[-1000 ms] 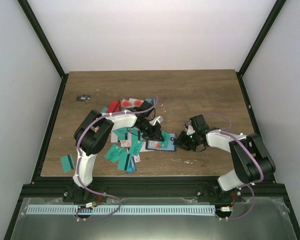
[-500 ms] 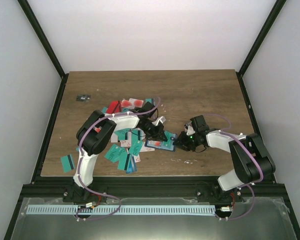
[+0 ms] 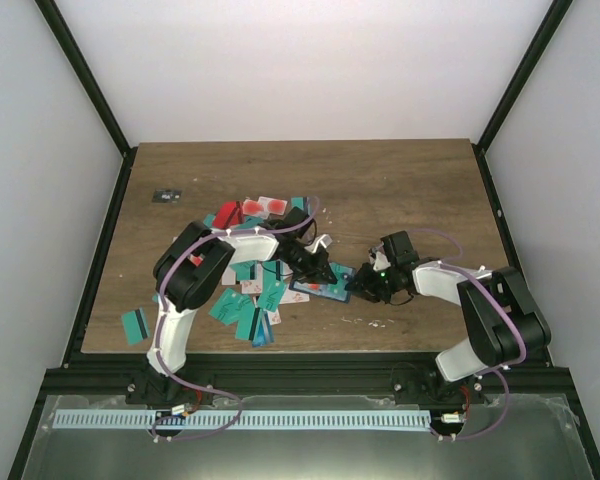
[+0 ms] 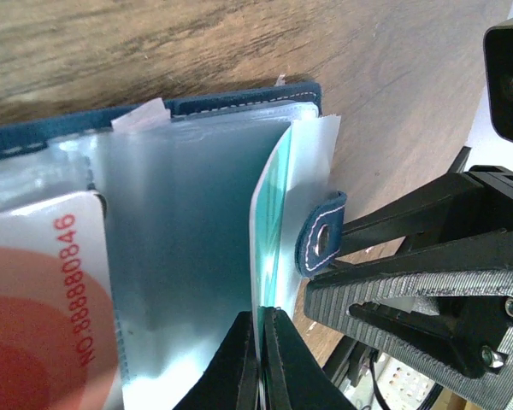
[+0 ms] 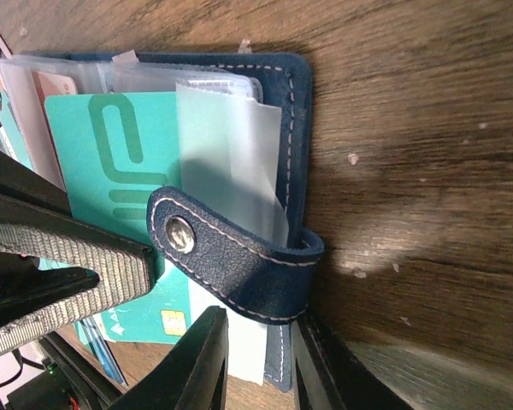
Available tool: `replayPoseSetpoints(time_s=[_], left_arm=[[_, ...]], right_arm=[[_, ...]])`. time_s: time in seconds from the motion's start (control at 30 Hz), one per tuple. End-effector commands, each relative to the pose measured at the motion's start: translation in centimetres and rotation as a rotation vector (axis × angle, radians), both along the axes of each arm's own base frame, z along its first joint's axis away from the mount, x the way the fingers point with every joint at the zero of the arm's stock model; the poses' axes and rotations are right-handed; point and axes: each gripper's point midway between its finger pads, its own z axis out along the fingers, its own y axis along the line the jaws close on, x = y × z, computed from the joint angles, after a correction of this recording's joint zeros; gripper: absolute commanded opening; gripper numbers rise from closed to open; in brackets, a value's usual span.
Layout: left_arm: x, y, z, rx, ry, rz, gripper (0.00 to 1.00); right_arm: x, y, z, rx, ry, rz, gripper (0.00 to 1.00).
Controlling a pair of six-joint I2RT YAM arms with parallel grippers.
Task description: Put the credit cards into the card holder
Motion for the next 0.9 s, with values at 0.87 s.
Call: replayPoseSetpoints(time_s=[0.87], left_arm=[[-1.6,0.3,-3.5,0.159,0.003,-0.112,0.19]], right_arm=[[1.6,0.6,1.3,-0.03,-0.095,0.132,0.27]])
